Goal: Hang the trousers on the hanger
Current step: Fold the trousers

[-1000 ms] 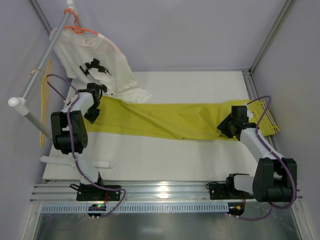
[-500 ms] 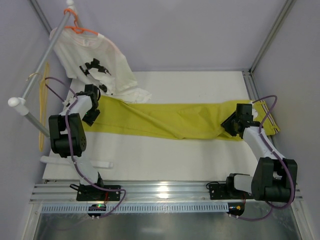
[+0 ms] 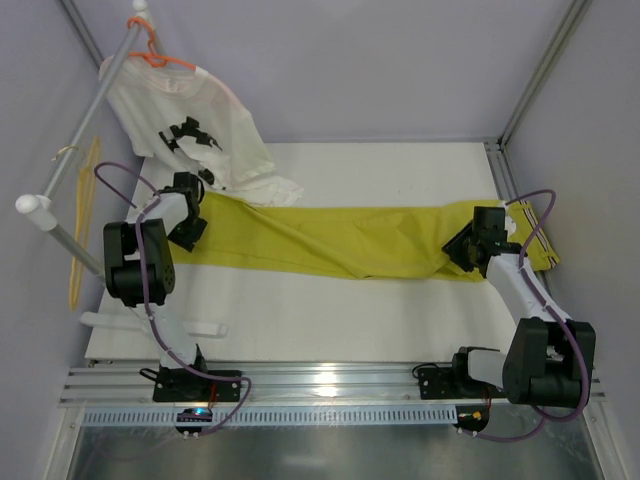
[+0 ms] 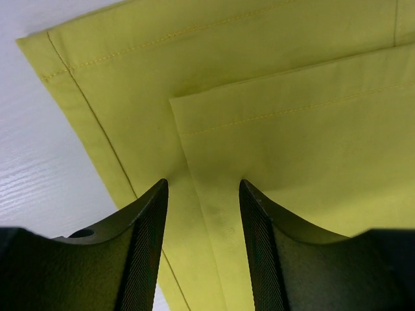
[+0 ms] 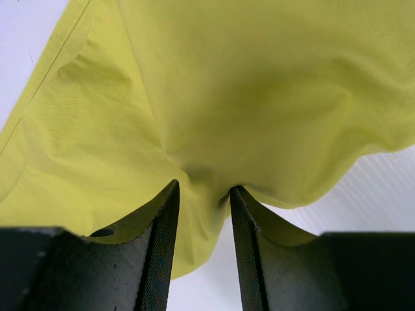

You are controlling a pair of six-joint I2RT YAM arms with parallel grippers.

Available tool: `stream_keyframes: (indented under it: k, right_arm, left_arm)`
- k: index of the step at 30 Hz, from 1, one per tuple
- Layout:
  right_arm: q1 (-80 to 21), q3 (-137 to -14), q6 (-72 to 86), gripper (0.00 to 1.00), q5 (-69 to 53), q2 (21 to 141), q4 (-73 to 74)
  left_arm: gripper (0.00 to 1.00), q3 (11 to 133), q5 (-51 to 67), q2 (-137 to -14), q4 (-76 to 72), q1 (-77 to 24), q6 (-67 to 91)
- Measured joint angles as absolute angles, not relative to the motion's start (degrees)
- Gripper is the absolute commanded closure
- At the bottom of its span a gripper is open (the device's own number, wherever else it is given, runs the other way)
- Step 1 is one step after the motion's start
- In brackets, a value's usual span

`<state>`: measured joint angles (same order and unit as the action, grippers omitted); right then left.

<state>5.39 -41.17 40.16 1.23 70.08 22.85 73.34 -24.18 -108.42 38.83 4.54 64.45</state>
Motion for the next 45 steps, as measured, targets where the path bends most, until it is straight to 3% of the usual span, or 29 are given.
stream_keyframes:
  k: [3, 8, 12, 15, 19, 23, 45]
  right_arm:
    - [5.4, -41.3, 40.1, 0.59, 1.2, 70.1, 22.9]
    - [5.4, -41.3, 39.3, 0.59, 1.2, 70.1, 22.8]
    - [5.4, -41.3, 39.1, 0.59, 1.2, 70.1, 22.8]
    - [5.4, -41.3, 39.1, 0.59, 1.2, 70.1, 22.8]
    - [5.4, -41.3, 39.1, 0.59, 1.2, 70.1, 22.8]
    - [5.4, -41.3, 39.1, 0.59, 1.2, 70.1, 22.8]
    - [5.4, -41.3, 39.1, 0.59, 1.1, 70.1, 22.8]
  left_arm:
    - [0.53, 72.9, -24.0, -109.4, 38.2, 4.5, 64.6]
    - [0.77, 72.8, -24.3, -109.4, 38.0, 4.6, 64.8]
    - [0.87, 73.1, -24.1, -109.5, 37.9, 4.5, 65.6]
    - [0.82, 73.8, -23.9, -109.9, 38.4, 4.5, 65.6]
    - [0.63, 75.0, -24.1, -110.5, 40.0, 4.5, 65.3]
    - [0.59, 75.2, -24.1, -110.6, 40.9, 4.6, 65.5]
    - [0.59, 75.5, -24.2, -105.6, 41.2, 4.5, 65.3]
